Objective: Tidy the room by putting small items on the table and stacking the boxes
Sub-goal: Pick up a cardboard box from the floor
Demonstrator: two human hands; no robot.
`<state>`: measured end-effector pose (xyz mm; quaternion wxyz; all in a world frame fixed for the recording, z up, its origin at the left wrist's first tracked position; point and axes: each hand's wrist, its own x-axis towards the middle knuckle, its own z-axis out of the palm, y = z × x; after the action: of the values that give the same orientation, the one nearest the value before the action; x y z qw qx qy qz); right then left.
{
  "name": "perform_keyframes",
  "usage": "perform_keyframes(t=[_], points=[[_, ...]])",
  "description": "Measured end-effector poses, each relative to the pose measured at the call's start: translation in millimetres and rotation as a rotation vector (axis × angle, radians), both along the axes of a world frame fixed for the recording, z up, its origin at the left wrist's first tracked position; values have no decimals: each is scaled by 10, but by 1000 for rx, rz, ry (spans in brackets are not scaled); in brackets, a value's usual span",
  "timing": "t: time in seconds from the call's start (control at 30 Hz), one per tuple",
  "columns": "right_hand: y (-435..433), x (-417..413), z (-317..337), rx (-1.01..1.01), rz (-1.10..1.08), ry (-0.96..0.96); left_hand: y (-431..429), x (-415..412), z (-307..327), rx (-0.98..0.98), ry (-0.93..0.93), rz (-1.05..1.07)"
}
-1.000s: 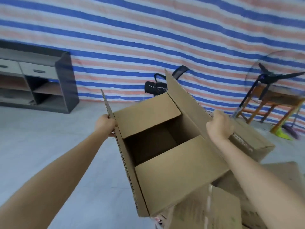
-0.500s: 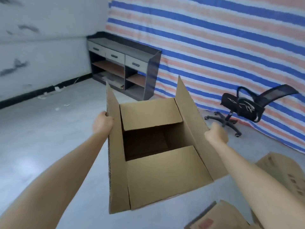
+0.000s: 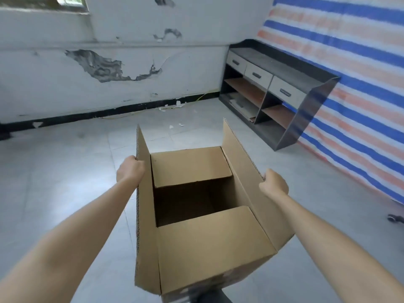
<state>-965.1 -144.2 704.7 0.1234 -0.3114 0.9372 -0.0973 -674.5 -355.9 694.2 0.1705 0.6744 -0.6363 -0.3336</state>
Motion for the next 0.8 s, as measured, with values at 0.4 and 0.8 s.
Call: perform_keyframes(t=[0.4,0.8], points=[[-2297,-1211,-94,-20,284,-38,-1567,-976,-27,25,-60,289],[-3840,-2244,61,-61,419,77,-2774,-2062,-181,55,42,443]])
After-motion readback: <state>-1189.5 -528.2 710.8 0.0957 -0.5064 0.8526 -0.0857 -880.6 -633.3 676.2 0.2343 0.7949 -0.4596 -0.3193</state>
